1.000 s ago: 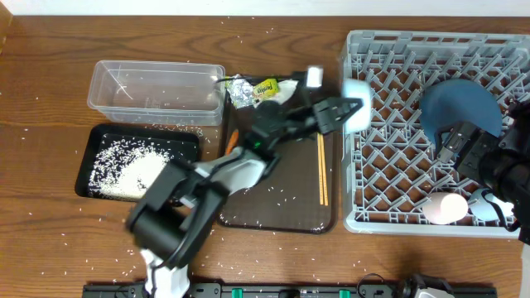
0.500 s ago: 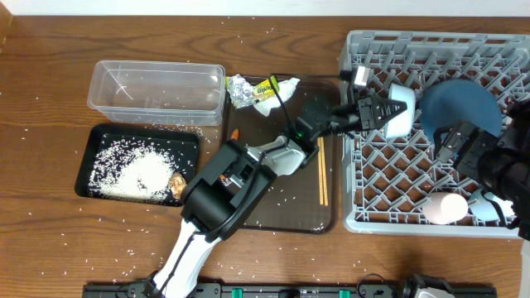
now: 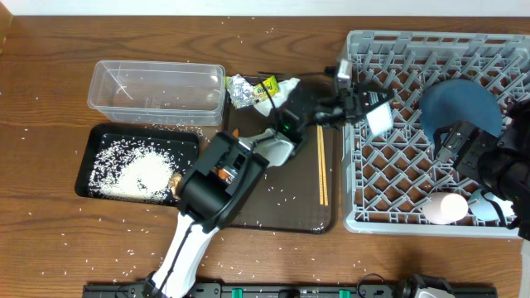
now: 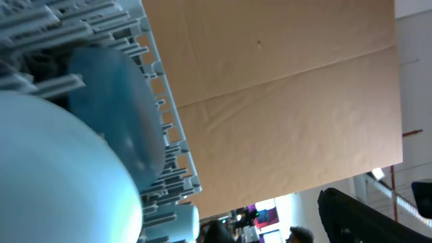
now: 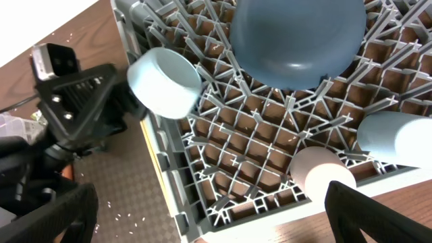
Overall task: Sort waste into correct bins and load items into the dishwasher rack
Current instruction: 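Carry the white bowl with the left gripper toward the rack, then set the white bowl in the rack's front left and release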
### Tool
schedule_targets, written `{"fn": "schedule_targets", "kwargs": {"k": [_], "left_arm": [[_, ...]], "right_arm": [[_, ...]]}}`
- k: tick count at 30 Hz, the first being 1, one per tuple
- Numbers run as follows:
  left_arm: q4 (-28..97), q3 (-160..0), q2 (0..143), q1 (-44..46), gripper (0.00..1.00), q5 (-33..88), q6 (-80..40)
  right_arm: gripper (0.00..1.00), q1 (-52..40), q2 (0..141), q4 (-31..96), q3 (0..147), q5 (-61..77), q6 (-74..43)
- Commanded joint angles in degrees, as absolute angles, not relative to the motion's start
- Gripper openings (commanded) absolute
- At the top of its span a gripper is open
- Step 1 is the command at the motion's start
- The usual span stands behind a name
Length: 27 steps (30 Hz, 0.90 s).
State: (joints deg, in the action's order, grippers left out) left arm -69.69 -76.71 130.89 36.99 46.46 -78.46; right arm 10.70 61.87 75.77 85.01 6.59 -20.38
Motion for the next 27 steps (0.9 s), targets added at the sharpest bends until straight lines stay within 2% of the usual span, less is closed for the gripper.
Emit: {"fn": "schedule_targets", "kwargs": {"k": [1, 16, 27], "left_arm": [[-69.97, -78.13, 130.74, 34.09, 0.98, 51.09, -78.17], [-62.0, -78.13, 130.23, 23.73, 0.98, 65.49, -76.97], [-61.28, -78.15, 120.88, 14.66, 0.98, 68.05, -75.2]], "right_arm": [[0.99, 11.25, 61.87, 75.9, 85.32, 6.2, -20.51], [0.99, 11.25, 61.87, 76.09, 85.34, 6.22, -20.51], [0.99, 11.22, 61.43, 77.14, 85.34, 7.99, -14.44]]}}
